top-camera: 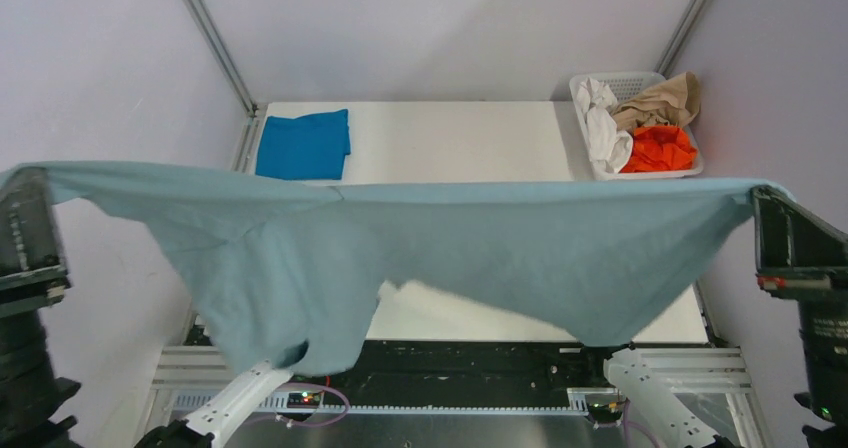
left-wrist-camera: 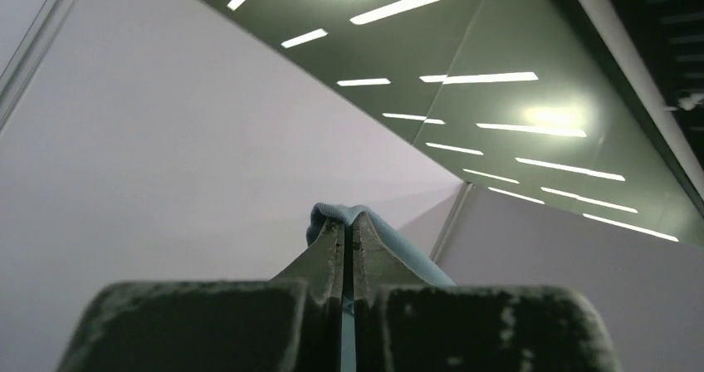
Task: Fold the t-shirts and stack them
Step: Flatten out the tshirt
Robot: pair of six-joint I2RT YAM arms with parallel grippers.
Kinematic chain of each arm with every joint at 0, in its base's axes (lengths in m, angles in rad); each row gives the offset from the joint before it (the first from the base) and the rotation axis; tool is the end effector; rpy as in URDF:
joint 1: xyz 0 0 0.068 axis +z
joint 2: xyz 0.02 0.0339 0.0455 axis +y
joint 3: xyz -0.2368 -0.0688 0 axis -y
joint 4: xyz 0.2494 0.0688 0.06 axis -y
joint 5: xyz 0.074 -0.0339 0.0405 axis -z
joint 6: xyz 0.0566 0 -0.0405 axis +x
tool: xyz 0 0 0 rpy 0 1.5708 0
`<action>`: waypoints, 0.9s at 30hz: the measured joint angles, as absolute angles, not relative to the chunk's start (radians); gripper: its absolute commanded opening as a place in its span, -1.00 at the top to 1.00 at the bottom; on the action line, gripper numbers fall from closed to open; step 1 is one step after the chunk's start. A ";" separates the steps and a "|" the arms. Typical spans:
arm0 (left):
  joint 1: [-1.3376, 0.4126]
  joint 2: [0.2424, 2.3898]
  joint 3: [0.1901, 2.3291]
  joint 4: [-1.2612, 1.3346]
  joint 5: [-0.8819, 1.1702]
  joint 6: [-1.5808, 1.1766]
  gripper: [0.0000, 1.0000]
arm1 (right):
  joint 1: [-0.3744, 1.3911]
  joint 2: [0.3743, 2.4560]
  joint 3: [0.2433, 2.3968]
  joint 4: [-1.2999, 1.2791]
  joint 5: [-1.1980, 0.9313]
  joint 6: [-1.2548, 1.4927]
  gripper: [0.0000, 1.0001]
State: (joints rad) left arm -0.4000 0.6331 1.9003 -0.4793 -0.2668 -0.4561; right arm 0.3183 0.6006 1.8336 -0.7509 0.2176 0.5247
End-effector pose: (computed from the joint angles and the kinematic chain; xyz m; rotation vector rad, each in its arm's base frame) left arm -0.0521 0.0382 0.6007 -0.2807 0.7877 -0.7027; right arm -0.0292 -0.0225 0.5624 0.3121 1.0783 0.6365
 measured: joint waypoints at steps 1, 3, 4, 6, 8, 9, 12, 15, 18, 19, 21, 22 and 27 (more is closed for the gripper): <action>-0.400 0.653 1.949 -0.479 -0.244 -0.442 1.00 | 0.318 0.601 1.855 -0.760 0.213 0.521 1.00; -0.400 0.683 2.012 -0.480 -0.211 -0.422 1.00 | 0.316 0.601 1.884 -0.777 0.208 0.515 1.00; -0.400 0.694 2.027 -0.480 -0.202 -0.413 1.00 | 0.316 0.601 1.885 -0.782 0.208 0.512 1.00; -0.400 0.716 2.031 -0.479 -0.199 -0.389 1.00 | 0.316 0.601 1.851 -0.779 0.216 0.505 1.00; -0.400 0.744 2.013 -0.479 -0.219 -0.363 1.00 | 0.316 0.601 1.797 -0.765 0.228 0.499 1.00; -0.400 0.763 2.000 -0.477 -0.239 -0.346 1.00 | 0.316 0.606 1.752 -0.758 0.240 0.495 1.00; -0.400 0.846 1.920 -0.427 -0.316 -0.263 1.00 | 0.317 0.651 1.639 -0.727 0.287 0.481 1.00; -0.373 0.974 1.795 -0.353 -0.352 -0.179 1.00 | 0.312 0.722 1.511 -0.648 0.356 0.458 1.00; -0.307 1.148 1.670 -0.285 -0.331 -0.144 1.00 | 0.270 0.842 1.365 -0.551 0.398 0.447 1.00; -0.286 1.207 1.639 -0.258 -0.326 -0.138 1.00 | 0.252 0.886 1.330 -0.529 0.397 0.448 1.00; -0.249 1.359 1.570 -0.199 -0.301 -0.125 1.00 | 0.183 1.009 1.240 -0.447 0.360 0.452 1.00; -0.236 1.440 1.536 -0.176 -0.284 -0.118 1.00 | 0.152 1.072 1.202 -0.405 0.337 0.455 1.00; -0.216 1.816 1.540 -0.131 -0.202 -0.098 1.00 | 0.061 1.430 1.108 -0.233 0.218 0.463 1.00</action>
State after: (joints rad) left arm -0.2165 1.8156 1.5398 -0.1307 -0.2016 -0.0982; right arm 0.0612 1.4296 1.1076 -0.2333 0.2184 0.4633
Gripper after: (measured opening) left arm 0.018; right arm 0.020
